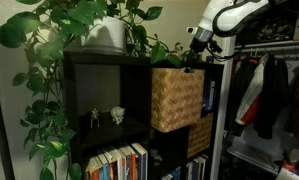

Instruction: Pull out the topmost basket, pick up the socks from the top of the shelf and place them in the basket, push the basket backwards

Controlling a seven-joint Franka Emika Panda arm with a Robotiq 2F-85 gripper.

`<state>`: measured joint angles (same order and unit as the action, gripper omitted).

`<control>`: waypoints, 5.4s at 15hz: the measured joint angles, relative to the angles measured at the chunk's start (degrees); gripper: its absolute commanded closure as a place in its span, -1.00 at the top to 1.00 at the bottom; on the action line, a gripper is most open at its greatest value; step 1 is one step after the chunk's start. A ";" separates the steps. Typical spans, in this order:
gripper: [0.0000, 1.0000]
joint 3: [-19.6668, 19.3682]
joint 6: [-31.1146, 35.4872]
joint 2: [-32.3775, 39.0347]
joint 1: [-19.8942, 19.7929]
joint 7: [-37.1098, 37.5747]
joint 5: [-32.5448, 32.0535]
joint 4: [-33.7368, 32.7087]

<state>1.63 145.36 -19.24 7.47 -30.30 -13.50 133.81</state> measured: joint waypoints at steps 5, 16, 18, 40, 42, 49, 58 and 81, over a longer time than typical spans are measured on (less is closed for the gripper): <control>1.00 -0.15 0.91 -1.35 0.01 -0.34 0.03 0.00; 1.00 -0.40 2.75 -3.10 -4.24 9.78 -1.66 -2.00; 1.00 0.09 3.35 -2.67 -6.41 15.11 -3.39 -2.86; 1.00 1.20 2.76 14.87 -11.74 36.38 -6.65 -22.93; 1.00 0.80 2.76 16.65 -11.73 36.38 -6.65 -24.88; 0.81 0.01 2.78 22.93 -11.40 36.25 -5.87 -30.40; -0.57 -0.01 2.81 25.84 -10.82 35.13 -3.54 -33.25; -0.84 1.58 -15.12 6.66 -8.89 35.12 -6.01 -17.79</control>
<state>3.20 130.23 -12.58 -1.42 4.82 -19.51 116.02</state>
